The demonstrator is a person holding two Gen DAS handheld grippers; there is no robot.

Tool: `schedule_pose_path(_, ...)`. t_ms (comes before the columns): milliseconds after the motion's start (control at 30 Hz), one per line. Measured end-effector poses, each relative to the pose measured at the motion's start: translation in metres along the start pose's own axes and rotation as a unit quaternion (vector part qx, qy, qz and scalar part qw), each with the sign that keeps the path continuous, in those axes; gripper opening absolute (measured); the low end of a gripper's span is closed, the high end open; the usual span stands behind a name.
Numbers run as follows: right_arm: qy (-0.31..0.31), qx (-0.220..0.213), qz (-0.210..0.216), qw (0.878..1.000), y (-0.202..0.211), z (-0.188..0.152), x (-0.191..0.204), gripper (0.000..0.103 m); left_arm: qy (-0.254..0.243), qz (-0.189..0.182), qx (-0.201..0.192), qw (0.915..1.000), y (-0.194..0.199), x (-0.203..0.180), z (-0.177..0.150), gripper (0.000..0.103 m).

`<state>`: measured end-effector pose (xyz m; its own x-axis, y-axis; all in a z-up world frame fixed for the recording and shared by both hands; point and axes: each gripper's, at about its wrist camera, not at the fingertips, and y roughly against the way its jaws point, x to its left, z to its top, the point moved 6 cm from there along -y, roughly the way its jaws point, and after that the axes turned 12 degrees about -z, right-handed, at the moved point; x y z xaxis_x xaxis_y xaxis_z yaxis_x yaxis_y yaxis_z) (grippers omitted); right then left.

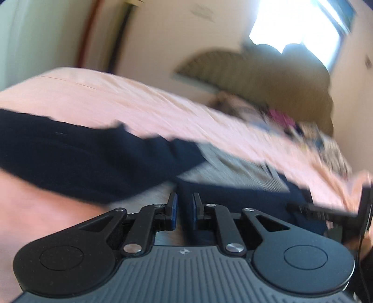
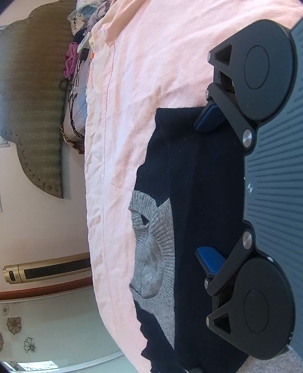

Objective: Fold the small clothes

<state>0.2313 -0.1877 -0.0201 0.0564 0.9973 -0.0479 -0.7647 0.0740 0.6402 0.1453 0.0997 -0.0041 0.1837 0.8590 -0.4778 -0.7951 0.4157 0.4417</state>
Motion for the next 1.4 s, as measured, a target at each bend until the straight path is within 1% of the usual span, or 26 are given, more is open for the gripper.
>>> schedule_pose_path(67,-0.001,-0.001,0.002,1.0,0.0,0.001,-0.001,0.103,0.083,0.051,-0.058,0.9936,0.033,0.053,0.017,0.043)
schedule_pose_path(100,-0.003,-0.002,0.005,1.0,0.001,0.002,-0.002,0.103,0.123,0.069,-0.084,0.9865,0.047,0.078,0.023,0.067)
schedule_pose_path(133,-0.006,-0.003,0.007,1.0,0.001,0.002,-0.003,0.103,0.174,0.091,-0.122,0.973,0.065,0.11,0.03,0.078)
schedule_pose_path(167,-0.007,-0.003,0.007,1.0,0.002,0.002,-0.004,0.103,0.212,0.103,-0.148,0.9606,0.077,0.134,0.034,0.078)
schedule_pose_path(200,-0.006,-0.003,0.007,1.0,0.002,0.002,-0.003,0.103,0.261,0.111,-0.172,0.9434,0.089,0.165,0.04,0.078)
schedule_pose_path(300,-0.002,-0.003,0.003,1.0,0.002,0.001,-0.002,0.103,0.364,0.102,-0.206,0.9026,0.102,0.228,0.049,0.078)
schedule_pose_path(333,-0.003,-0.003,0.003,1.0,0.001,0.002,-0.002,0.103,0.385,0.086,-0.226,0.8904,0.104,0.242,0.052,0.078)
schedule_pose_path(367,-0.004,-0.004,0.003,1.0,0.001,0.002,-0.002,0.103,0.398,0.076,-0.24,0.8822,0.106,0.252,0.057,0.079)
schedule_pose_path(400,-0.006,-0.004,0.004,1.0,0.002,0.002,-0.002,0.103,0.405,0.073,-0.239,0.8795,0.104,0.258,0.062,0.078)
schedule_pose_path(467,-0.01,-0.005,0.007,1.0,0.001,0.002,-0.003,0.103,0.391,0.081,-0.235,0.8864,0.096,0.265,0.073,0.076)
schedule_pose_path(500,-0.011,-0.005,0.008,1.0,0.002,0.002,-0.003,0.103,0.377,0.097,-0.228,0.8927,0.091,0.266,0.077,0.053)
schedule_pose_path(533,-0.011,-0.005,0.008,1.0,0.002,0.002,-0.004,0.103,0.362,0.122,-0.21,0.9001,0.085,0.267,0.08,0.011)
schedule_pose_path(567,-0.012,-0.005,0.008,1.0,0.001,0.002,-0.004,0.103,0.352,0.145,-0.192,0.9045,0.08,0.269,0.081,0.005)
schedule_pose_path(633,-0.012,-0.005,0.008,1.0,0.001,0.002,-0.004,0.103,0.315,0.183,-0.181,0.9135,0.08,0.259,0.087,0.005)
schedule_pose_path(700,-0.013,-0.006,0.009,1.0,0.001,0.001,-0.004,0.103,0.234,0.196,-0.186,0.934,0.08,0.226,0.098,0.005)
schedule_pose_path(733,-0.014,-0.006,0.009,1.0,0.001,0.001,-0.004,0.103,0.196,0.194,-0.18,0.9442,0.075,0.206,0.103,0.005)
schedule_pose_path(800,-0.018,-0.006,0.011,1.0,0.001,0.002,-0.005,0.103,0.084,0.173,-0.156,0.9688,0.054,0.142,0.111,0.005)
schedule_pose_path(867,-0.02,-0.006,0.012,1.0,0.001,0.002,-0.006,0.103,-0.042,0.13,-0.131,0.9819,0.029,0.066,0.102,0.005)
schedule_pose_path(933,-0.022,-0.007,0.014,1.0,0.002,0.002,-0.006,0.103,-0.13,0.053,-0.072,0.9875,-0.001,-0.009,0.075,0.006)
schedule_pose_path(1000,-0.028,-0.008,0.018,0.999,0.002,0.003,-0.007,0.103,-0.178,-0.03,0.034,0.9829,-0.036,-0.069,0.026,0.008)
schedule_pose_path(1067,-0.038,-0.009,0.025,0.999,0.002,0.002,-0.01,0.103,-0.182,-0.066,0.121,0.9737,-0.057,-0.095,-0.015,0.009)
schedule_pose_path(1100,-0.045,-0.01,0.03,0.998,0.003,0.003,-0.012,0.103,-0.182,-0.069,0.143,0.9705,-0.06,-0.102,-0.031,0.01)
schedule_pose_path(1167,-0.059,-0.011,0.041,0.997,0.003,0.003,-0.015,0.103,-0.186,-0.051,0.129,0.9727,-0.049,-0.102,-0.041,0.015)
schedule_pose_path(1267,-0.069,-0.013,0.048,0.996,0.004,0.003,-0.018,0.103,-0.144,-0.079,0.106,0.9806,-0.023,-0.093,-0.042,0.035)
schedule_pose_path(1333,-0.07,-0.013,0.049,0.996,0.004,0.003,-0.017,0.103,-0.123,-0.089,0.072,0.9859,-0.003,-0.083,-0.041,0.072)
schedule_pose_path(1400,-0.068,-0.012,0.047,0.997,0.004,0.003,-0.018,0.103,-0.121,-0.079,0.047,0.9884,0.004,-0.074,-0.047,0.082)
